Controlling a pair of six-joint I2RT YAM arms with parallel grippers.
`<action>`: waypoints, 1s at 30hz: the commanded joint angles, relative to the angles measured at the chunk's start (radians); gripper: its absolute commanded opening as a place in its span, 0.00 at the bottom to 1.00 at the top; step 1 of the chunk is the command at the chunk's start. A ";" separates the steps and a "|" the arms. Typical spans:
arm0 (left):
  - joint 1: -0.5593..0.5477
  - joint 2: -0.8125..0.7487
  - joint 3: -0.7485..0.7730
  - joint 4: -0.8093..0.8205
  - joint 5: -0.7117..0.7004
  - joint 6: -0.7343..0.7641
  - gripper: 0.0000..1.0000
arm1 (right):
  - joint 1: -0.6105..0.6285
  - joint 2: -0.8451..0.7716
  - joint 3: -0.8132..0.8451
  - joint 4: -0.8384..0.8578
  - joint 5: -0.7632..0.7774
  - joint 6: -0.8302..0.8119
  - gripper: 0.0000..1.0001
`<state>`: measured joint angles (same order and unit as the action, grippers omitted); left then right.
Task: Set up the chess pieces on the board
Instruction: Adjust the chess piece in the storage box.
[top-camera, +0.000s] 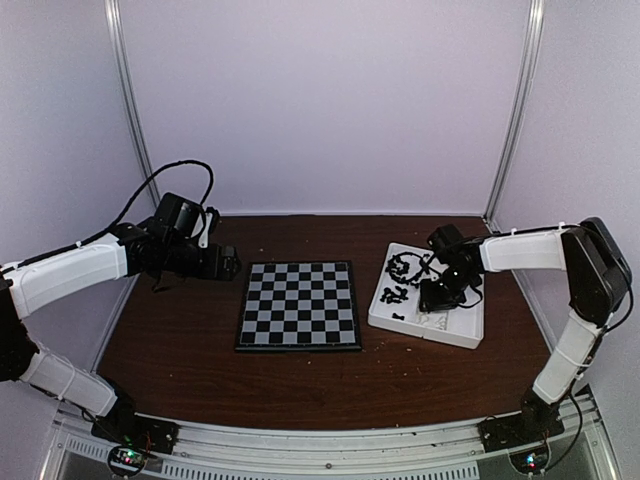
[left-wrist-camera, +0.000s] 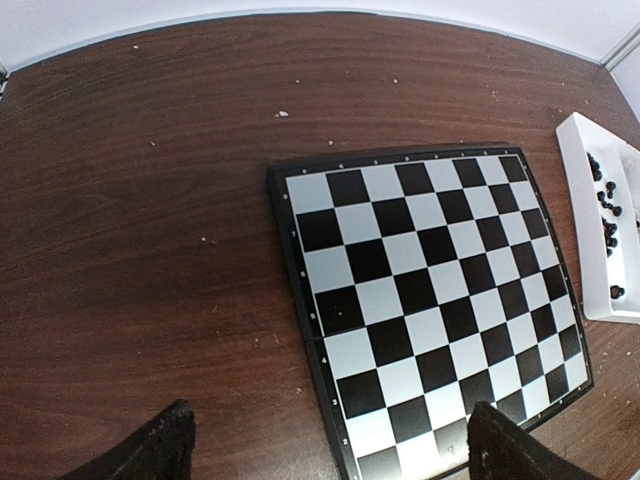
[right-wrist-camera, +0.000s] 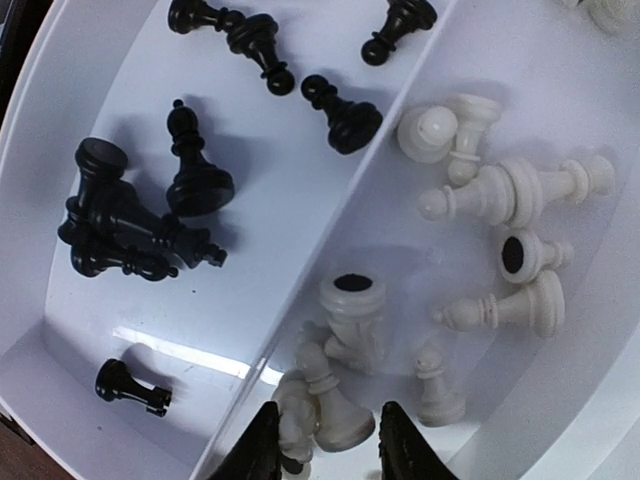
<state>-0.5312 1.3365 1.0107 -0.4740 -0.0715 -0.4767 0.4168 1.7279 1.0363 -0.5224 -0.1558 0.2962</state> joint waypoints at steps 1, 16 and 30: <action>-0.004 0.004 0.030 0.006 0.005 0.006 0.95 | -0.028 -0.063 -0.039 0.000 0.041 0.017 0.35; -0.004 0.012 0.035 0.008 0.011 0.003 0.95 | -0.052 -0.124 -0.040 0.008 -0.013 -0.004 0.40; -0.004 0.019 0.035 0.011 0.006 0.006 0.95 | -0.027 -0.062 -0.002 -0.004 -0.049 -0.026 0.36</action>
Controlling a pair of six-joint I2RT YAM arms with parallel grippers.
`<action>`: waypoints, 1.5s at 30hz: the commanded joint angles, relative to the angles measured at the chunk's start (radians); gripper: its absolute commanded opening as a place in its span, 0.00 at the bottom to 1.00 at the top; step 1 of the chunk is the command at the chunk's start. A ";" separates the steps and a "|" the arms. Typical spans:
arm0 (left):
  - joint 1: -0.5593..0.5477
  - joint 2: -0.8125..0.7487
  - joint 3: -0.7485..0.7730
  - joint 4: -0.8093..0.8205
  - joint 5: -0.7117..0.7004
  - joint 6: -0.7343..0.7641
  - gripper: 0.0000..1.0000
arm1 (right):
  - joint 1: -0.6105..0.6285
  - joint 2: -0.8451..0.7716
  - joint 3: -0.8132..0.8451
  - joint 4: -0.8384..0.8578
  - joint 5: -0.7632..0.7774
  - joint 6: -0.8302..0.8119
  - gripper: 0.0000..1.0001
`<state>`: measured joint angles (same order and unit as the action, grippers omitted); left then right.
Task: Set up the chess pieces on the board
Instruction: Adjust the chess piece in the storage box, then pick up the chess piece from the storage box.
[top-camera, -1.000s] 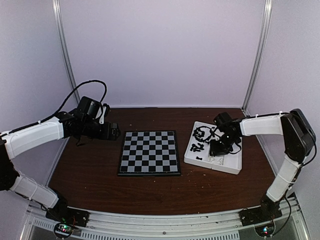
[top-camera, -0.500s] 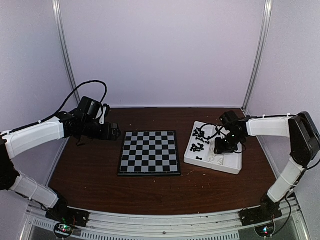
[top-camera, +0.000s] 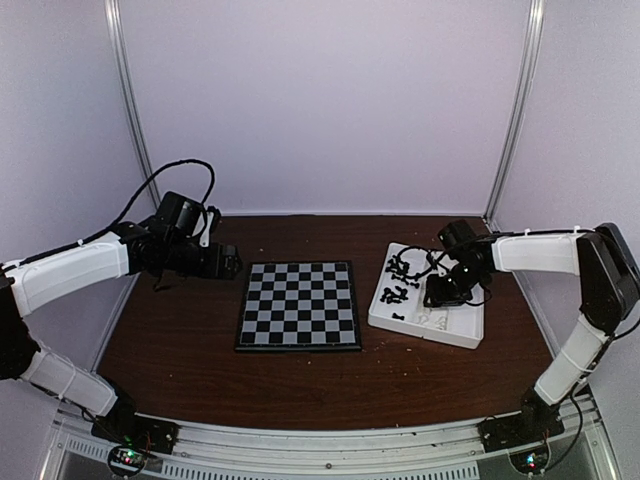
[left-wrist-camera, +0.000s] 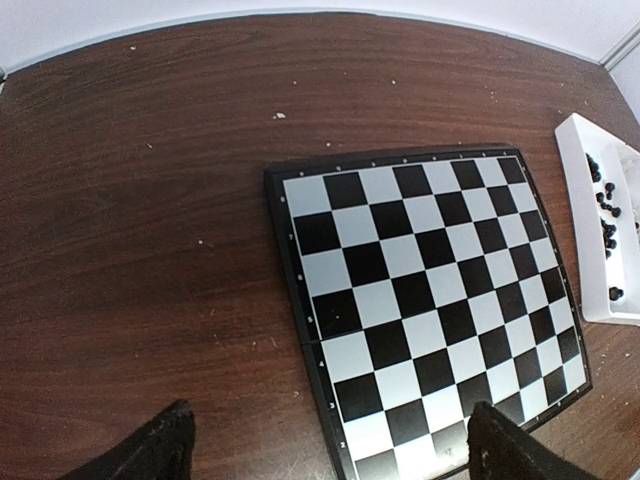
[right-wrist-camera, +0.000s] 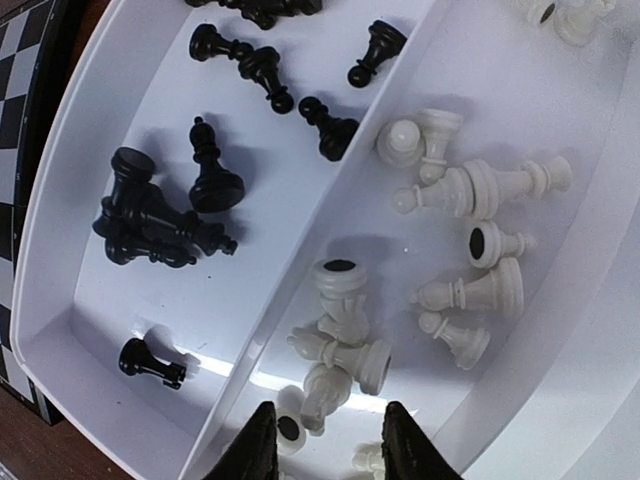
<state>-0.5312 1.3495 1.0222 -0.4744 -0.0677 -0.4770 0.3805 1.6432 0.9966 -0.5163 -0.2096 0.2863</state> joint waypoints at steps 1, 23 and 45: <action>-0.004 0.008 0.023 0.011 0.002 0.006 0.95 | 0.012 0.031 0.043 -0.017 0.014 -0.016 0.35; -0.004 -0.003 0.004 0.012 -0.009 0.005 0.95 | 0.031 0.043 0.064 -0.044 0.052 -0.003 0.05; -0.004 -0.021 -0.013 0.021 -0.005 -0.001 0.95 | 0.217 -0.128 0.213 -0.180 0.229 -0.073 0.03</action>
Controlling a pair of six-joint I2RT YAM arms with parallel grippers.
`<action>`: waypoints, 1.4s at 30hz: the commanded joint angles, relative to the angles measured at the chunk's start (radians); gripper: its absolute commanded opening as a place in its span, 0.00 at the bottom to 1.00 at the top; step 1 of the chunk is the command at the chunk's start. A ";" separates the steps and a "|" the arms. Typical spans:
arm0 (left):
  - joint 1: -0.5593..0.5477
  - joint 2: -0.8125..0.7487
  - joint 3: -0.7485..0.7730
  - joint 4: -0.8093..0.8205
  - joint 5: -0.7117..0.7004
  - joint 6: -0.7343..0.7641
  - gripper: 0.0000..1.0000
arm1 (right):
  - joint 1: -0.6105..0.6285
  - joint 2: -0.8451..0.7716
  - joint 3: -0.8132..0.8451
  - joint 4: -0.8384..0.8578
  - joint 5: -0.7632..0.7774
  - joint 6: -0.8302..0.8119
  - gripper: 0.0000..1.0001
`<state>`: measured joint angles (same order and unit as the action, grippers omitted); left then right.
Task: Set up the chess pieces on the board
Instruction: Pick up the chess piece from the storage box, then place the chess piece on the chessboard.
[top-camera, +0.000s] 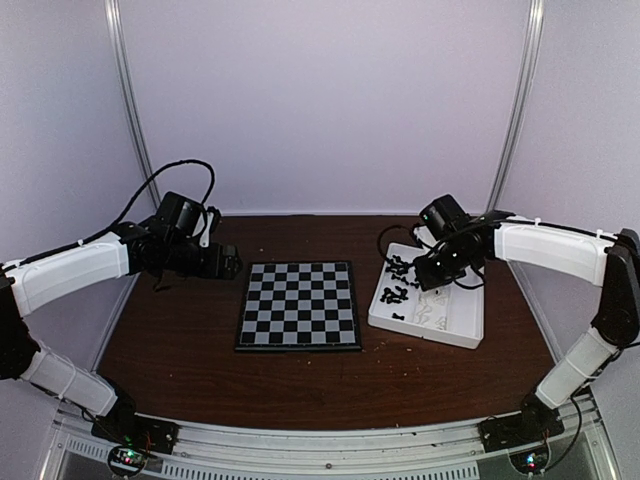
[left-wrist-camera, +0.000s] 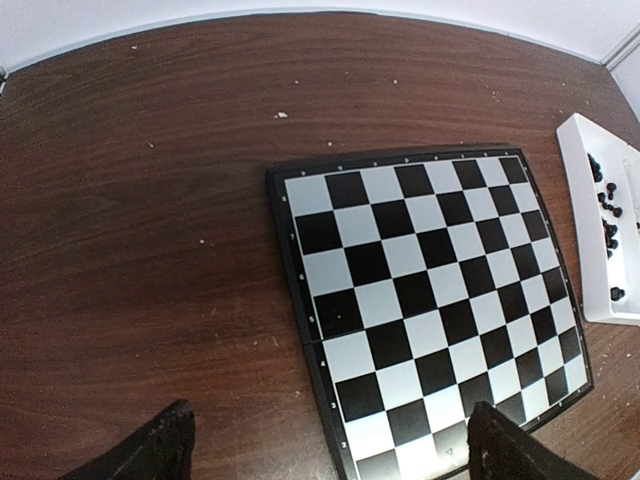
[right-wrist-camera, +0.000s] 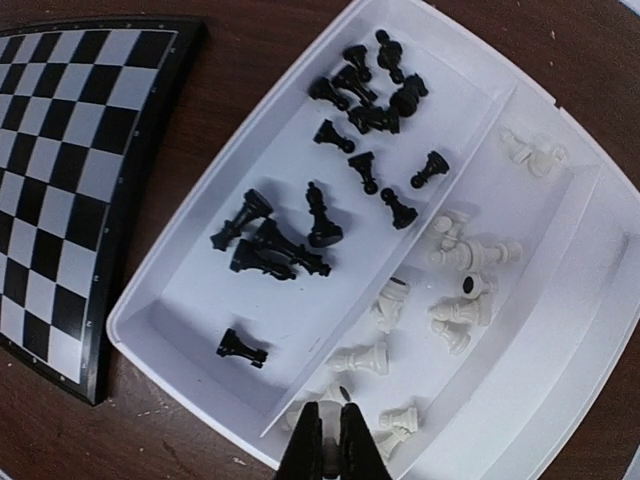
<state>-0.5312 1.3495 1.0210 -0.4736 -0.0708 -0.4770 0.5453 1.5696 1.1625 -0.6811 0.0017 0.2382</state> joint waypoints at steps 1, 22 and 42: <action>-0.004 -0.022 -0.016 0.026 0.001 -0.003 0.95 | 0.076 -0.062 0.050 0.004 0.013 -0.030 0.03; 0.064 -0.119 -0.121 0.005 -0.049 -0.106 0.98 | 0.424 0.295 0.309 0.156 -0.074 -0.018 0.01; 0.069 -0.132 -0.136 0.003 -0.058 -0.080 0.98 | 0.487 0.428 0.352 0.051 0.020 -0.001 0.00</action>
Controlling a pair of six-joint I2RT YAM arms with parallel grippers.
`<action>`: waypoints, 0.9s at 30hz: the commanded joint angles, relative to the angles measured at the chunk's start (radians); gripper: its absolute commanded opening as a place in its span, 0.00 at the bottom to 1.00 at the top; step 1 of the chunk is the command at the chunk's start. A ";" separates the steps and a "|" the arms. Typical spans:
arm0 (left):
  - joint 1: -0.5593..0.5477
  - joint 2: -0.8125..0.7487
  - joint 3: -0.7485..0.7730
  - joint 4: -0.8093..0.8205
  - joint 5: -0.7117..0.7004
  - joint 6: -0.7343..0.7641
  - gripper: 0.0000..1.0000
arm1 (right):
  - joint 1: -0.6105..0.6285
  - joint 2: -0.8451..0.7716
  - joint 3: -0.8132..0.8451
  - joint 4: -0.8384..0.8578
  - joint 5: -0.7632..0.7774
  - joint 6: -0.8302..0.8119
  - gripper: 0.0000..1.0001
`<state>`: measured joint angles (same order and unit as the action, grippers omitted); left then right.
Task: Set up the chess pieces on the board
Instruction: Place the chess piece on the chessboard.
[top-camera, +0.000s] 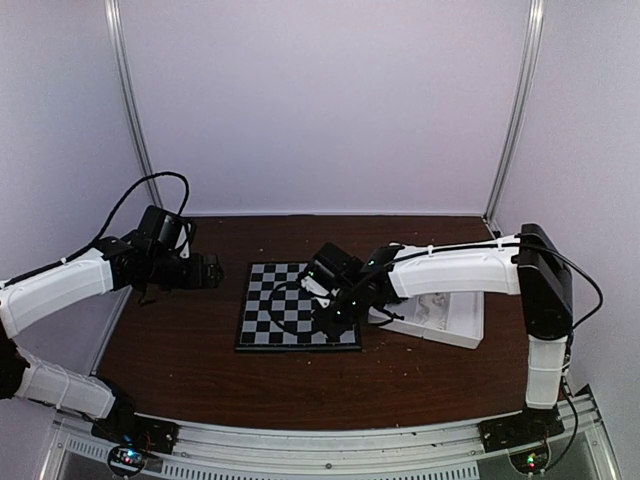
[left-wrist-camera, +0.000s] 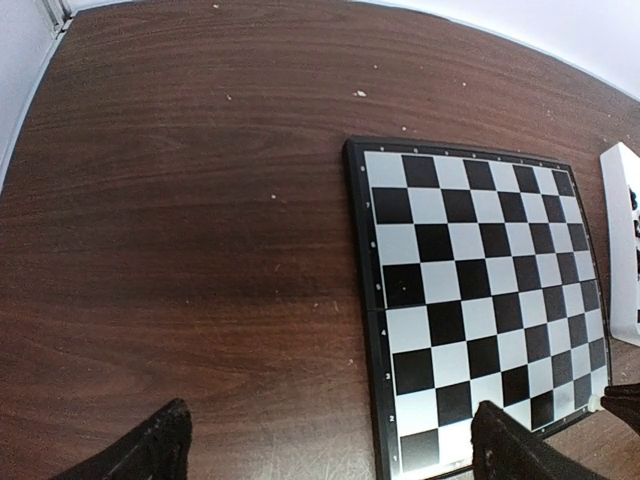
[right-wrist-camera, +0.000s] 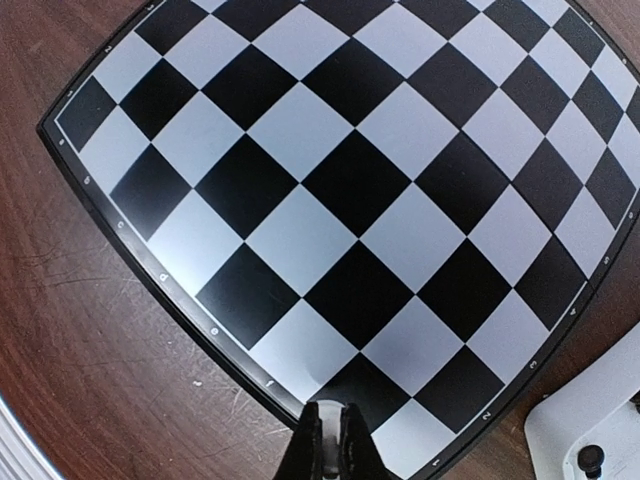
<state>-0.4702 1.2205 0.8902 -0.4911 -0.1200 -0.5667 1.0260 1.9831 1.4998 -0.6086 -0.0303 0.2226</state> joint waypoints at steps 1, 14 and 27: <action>0.008 0.000 -0.006 0.023 -0.007 0.008 0.98 | 0.006 0.018 0.018 -0.025 0.058 0.013 0.00; 0.008 0.010 -0.015 0.030 -0.002 0.011 0.98 | 0.005 0.053 0.042 -0.053 0.089 -0.007 0.00; 0.008 0.010 -0.015 0.031 0.000 0.011 0.98 | 0.003 0.029 0.055 -0.017 0.089 -0.002 0.25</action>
<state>-0.4702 1.2240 0.8860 -0.4889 -0.1192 -0.5663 1.0260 2.0369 1.5330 -0.6525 0.0322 0.2115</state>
